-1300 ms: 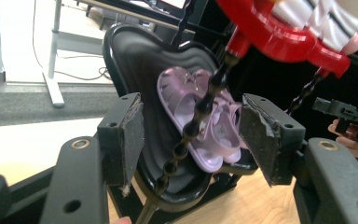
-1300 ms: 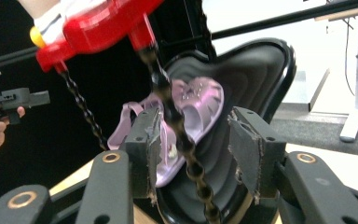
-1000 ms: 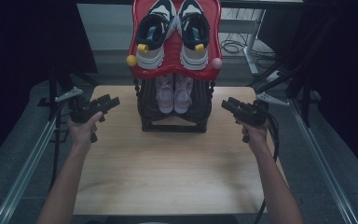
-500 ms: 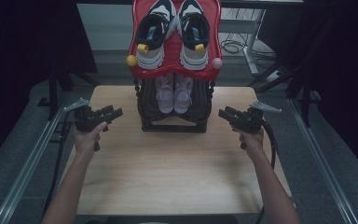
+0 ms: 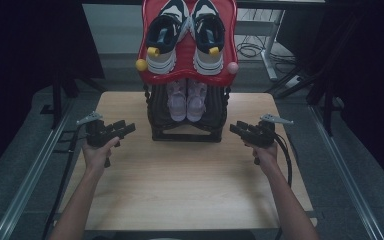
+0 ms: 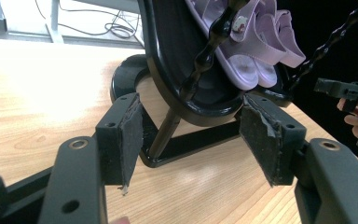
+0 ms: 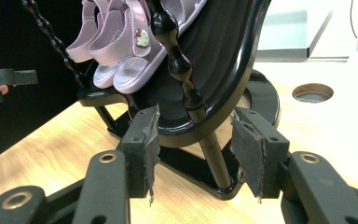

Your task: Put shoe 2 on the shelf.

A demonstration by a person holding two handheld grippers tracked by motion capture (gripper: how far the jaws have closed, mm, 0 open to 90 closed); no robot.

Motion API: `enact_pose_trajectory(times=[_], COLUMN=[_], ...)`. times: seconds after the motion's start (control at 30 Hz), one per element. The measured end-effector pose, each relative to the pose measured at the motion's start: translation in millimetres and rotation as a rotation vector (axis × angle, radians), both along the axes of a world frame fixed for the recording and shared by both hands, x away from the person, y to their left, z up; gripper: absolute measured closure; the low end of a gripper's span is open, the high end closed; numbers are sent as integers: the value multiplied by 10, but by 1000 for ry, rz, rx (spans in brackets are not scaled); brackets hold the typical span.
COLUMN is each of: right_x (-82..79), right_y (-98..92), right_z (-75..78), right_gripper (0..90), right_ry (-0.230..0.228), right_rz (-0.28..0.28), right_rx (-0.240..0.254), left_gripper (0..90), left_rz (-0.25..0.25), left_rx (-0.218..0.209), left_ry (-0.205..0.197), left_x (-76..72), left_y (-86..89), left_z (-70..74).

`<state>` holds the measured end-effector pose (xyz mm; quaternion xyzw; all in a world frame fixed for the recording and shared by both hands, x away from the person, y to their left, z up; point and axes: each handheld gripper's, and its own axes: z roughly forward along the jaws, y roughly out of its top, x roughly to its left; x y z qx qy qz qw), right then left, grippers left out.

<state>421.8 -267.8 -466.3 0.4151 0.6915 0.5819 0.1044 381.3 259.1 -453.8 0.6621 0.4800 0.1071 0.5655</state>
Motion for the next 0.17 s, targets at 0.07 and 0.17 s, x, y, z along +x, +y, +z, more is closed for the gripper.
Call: enact_pose_trajectory(times=[0.07, 0.17], right_x=[1, 2], right_y=[-1, -9], right_z=[2, 4], right_gripper=[518, 518], right_ry=[-4, -5], right_rz=[-1, -3], right_rx=[0, -2], left_gripper=[389, 389], left_rz=[1, 2], left_rx=[1, 2], left_ry=[6, 7], left_x=[-1, -1], left_y=[5, 6], left_z=[-16, -16])
